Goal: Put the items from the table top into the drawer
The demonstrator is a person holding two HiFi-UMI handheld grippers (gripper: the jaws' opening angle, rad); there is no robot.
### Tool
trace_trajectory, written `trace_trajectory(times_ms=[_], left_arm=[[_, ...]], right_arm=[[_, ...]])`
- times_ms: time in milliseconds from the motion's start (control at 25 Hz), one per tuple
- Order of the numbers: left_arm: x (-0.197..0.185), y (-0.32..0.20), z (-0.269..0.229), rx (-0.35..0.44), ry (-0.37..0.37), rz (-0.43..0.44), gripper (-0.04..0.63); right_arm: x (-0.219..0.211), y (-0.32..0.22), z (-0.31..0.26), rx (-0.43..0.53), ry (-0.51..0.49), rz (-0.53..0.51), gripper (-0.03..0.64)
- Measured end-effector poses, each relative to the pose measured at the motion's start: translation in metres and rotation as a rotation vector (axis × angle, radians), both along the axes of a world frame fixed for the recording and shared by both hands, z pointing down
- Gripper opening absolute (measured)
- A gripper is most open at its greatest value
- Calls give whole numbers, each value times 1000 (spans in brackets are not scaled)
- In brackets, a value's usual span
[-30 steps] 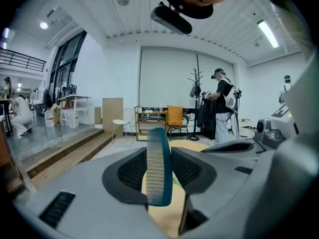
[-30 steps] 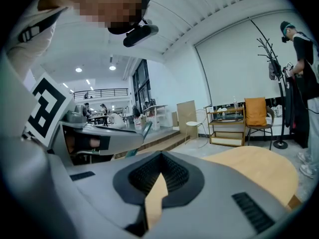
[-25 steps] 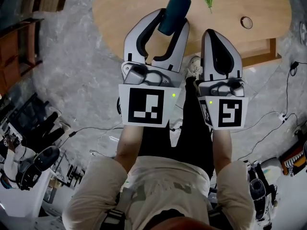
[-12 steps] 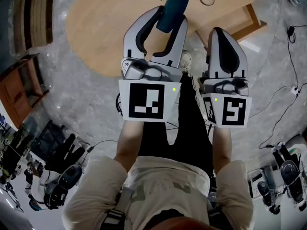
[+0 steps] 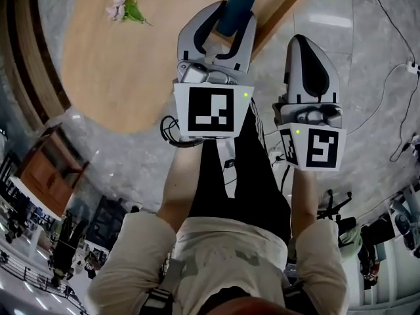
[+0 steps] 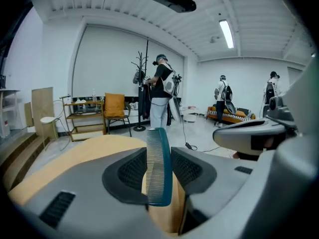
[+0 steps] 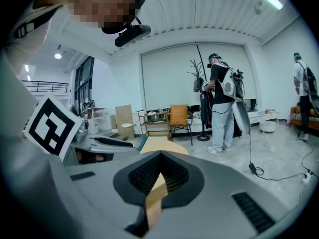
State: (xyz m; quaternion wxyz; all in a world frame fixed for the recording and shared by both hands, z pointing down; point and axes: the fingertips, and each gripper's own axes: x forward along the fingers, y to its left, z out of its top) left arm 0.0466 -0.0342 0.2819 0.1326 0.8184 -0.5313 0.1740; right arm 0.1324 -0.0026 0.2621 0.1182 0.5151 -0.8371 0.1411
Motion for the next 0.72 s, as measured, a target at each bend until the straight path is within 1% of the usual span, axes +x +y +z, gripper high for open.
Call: trace_trajectory(times_ms=[80,200,320,440,600,720], left_arm=[[17,-2,24,-39,-12,29,158],[30,-3,64,-99,-41,64,158],[38,-1,114,-187,-58,76,158],[43,5,163,-275,-59,76,158],[52,10,217,-365,-77,100,158],[57,12,248,-430,-79,109,159]], right_arm=[[21,1,13,-14,-2,43,5],[37,5,33,-36,-7,79,5],[45,10,51,-64,-12,94,5],[49,16,66,-89,-15,101,5],[54,21,81,-109,-16,99,5],[54,24,90,-129,-16,97,5]])
